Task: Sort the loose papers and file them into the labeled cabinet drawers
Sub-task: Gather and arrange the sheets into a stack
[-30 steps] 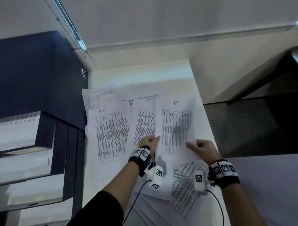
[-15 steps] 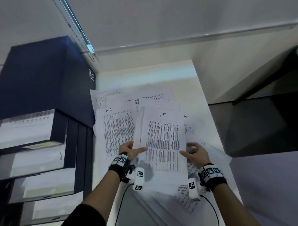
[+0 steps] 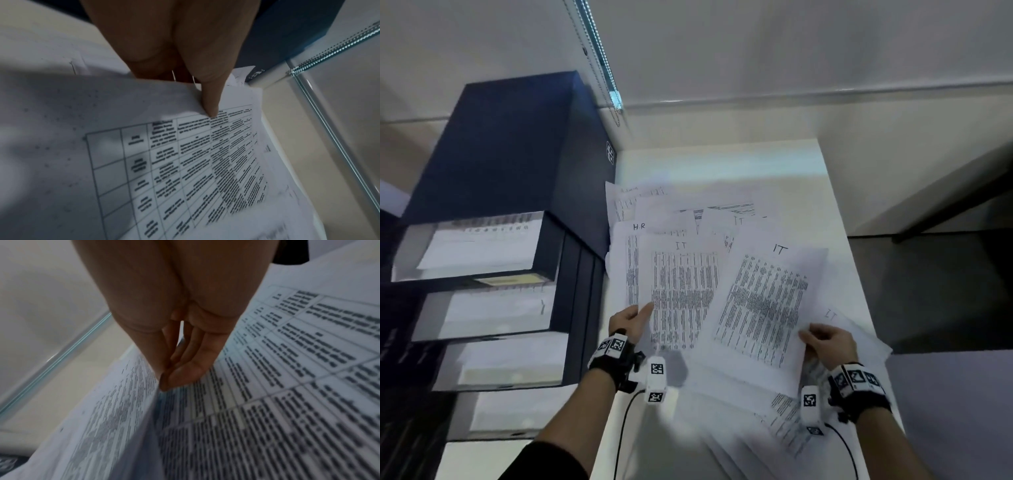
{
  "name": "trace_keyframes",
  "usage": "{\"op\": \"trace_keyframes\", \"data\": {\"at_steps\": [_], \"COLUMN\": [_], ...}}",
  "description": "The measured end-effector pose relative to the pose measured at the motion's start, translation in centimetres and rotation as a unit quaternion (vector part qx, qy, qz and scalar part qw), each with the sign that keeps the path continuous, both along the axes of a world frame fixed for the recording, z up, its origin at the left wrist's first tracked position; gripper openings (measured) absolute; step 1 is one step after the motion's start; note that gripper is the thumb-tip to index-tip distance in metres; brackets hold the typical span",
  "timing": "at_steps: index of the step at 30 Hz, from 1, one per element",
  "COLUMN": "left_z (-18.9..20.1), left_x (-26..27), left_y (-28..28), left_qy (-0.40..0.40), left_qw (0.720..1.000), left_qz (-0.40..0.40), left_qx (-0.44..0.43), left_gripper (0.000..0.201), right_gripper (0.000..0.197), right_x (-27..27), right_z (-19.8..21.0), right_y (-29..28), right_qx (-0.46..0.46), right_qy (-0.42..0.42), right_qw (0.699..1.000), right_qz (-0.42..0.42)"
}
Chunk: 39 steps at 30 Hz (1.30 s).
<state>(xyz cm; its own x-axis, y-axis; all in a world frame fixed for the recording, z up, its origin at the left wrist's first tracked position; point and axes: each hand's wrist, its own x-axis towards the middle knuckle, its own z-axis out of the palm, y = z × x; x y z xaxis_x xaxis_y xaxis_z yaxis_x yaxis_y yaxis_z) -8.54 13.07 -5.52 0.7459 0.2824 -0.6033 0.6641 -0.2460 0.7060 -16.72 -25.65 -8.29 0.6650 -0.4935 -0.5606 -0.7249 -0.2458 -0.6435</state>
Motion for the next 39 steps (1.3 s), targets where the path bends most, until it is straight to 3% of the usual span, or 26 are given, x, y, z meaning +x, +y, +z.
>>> {"op": "trace_keyframes", "data": {"at_steps": [4,6,7,11,14,16,19,21,22,25,28,30,32,35,37,39], "left_z": [-0.4,-0.6,-0.2,-0.4,-0.2,-0.2,0.2,0.2,0.0,0.3,1.1,1.2,1.1,1.3,1.5,1.6], "left_x": [0.0,0.5,0.6,0.4,0.5,0.5,0.5,0.3,0.3,0.1,-0.1,-0.1,-0.1,-0.3,-0.5,-0.6], "left_y": [-1.6,-2.5,-3.0,-2.4,-0.3,1.3,2.8,3.6,3.9,3.8,3.2,2.8,2.3,0.9,0.1,-0.5], "left_qy": [0.011,0.055,0.071,0.066,0.046,0.045,0.052,0.065,0.069,0.072,0.075,0.075,0.063,0.059,0.071,0.078], "left_qw": [0.999,0.995,0.990,0.977,0.981,0.983,0.982,0.981,0.982,0.984,0.987,0.988,0.990,0.991,0.988,0.985], "left_qz": [-0.037,-0.084,-0.115,-0.150,-0.112,-0.083,-0.064,-0.056,-0.049,-0.045,-0.042,-0.055,-0.073,-0.105,-0.135,-0.153], "left_qx": [-0.002,0.019,0.041,0.138,0.155,0.159,0.171,0.173,0.168,0.158,0.133,0.121,0.101,0.055,0.030,-0.010], "left_gripper": [0.079,0.112,0.118,0.084,0.053,0.043,0.048,0.055,0.060,0.072,0.069,0.064,0.050,0.042,0.050,0.048], "right_gripper": [0.021,0.016,0.017,0.035,0.065,0.078,0.069,0.039,0.021,0.006,0.020,0.027,0.029,0.021,0.011,0.007], "right_x": [0.6,1.1,1.7,5.4,8.8,10.5,11.6,11.8,11.7,11.2,10.1,9.2,8.5,7.5,6.7,5.5], "right_z": [1.5,2.0,2.1,1.5,1.7,1.4,0.7,0.4,0.6,1.9,5.6,8.3,9.9,11.2,11.1,10.1], "right_y": [3.6,5.7,6.5,7.0,7.3,7.2,7.5,8.1,8.2,6.7,2.5,-0.7,-3.2,-3.8,-2.4,0.2], "right_qx": [0.080,0.088,0.063,-0.115,-0.147,-0.152,-0.171,-0.189,-0.184,-0.125,-0.108,-0.062,-0.031,0.053,0.111,0.112], "right_qy": [-0.010,-0.015,-0.028,-0.075,-0.018,0.018,0.013,-0.017,-0.038,-0.101,-0.206,-0.293,-0.327,-0.291,-0.236,-0.147], "right_qw": [0.994,0.987,0.985,0.987,0.986,0.982,0.976,0.972,0.974,0.987,0.958,0.928,0.924,0.949,0.965,0.981], "right_qz": [0.070,0.134,0.158,0.090,0.082,0.111,0.131,0.135,0.127,0.009,-0.169,-0.223,-0.194,-0.107,-0.033,0.061]}}
